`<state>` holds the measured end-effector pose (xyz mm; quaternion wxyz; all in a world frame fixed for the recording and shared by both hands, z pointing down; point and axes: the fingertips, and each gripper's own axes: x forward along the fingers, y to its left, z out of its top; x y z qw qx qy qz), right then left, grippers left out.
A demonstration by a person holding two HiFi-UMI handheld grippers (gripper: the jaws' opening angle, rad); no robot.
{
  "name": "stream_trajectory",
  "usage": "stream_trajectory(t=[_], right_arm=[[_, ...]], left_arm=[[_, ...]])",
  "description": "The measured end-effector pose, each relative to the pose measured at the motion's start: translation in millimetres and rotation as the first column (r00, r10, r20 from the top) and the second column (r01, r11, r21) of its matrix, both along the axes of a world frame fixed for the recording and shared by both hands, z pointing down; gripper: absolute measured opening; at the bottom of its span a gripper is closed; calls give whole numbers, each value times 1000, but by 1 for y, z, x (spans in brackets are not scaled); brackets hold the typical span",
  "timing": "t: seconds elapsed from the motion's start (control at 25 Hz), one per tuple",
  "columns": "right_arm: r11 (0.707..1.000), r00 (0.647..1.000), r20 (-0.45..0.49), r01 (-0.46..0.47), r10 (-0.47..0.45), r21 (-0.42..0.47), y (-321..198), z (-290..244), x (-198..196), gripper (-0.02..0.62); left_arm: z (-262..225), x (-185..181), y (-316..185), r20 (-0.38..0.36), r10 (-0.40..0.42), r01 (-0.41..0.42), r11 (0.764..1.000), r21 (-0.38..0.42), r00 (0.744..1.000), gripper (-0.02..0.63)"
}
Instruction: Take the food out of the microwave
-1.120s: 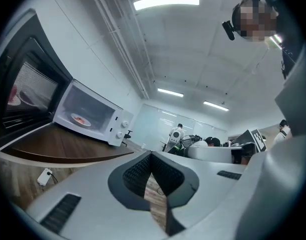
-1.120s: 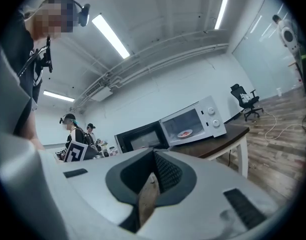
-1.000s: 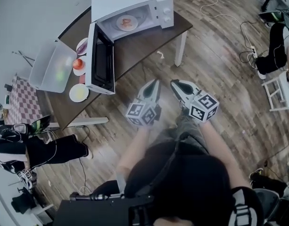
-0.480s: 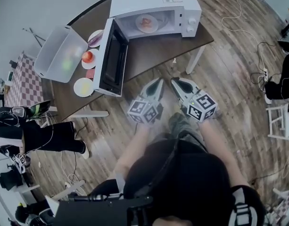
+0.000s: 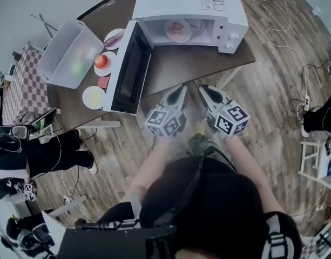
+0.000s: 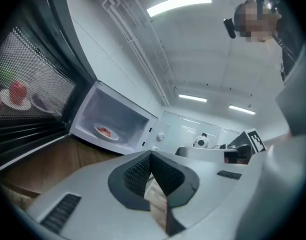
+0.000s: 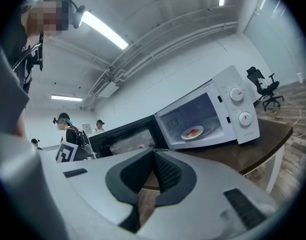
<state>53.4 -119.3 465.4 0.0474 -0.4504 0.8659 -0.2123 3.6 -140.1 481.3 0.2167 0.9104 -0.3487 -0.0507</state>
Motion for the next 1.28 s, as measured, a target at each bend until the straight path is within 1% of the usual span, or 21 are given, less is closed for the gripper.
stream_trajectory(t=[0.4, 0.64, 0.8, 1.04, 1.28], right_arm=[[997, 997, 11, 75, -74, -37, -55, 12, 4, 3], [994, 994, -17, 106, -107, -37, -88, 20, 8, 3], [992, 991, -43, 122, -123, -29, -103, 24, 8, 3], [992, 991, -51, 119, -121, -43, -115, 30, 6, 5], [992, 991, -63, 118, -120, -37, -127, 31, 0, 8]], left_arm=[[7, 4, -52, 10, -79, 79, 997, -19, 997, 0], [12, 4, -81, 19, -129, 129, 991, -24, 991, 0], [17, 2, -94, 11, -161, 162, 987, -26, 987, 0], [20, 2, -99, -1, -184, 184, 983, -25, 983, 0], [20, -2, -106, -6, -204, 204, 979, -22, 979, 1]])
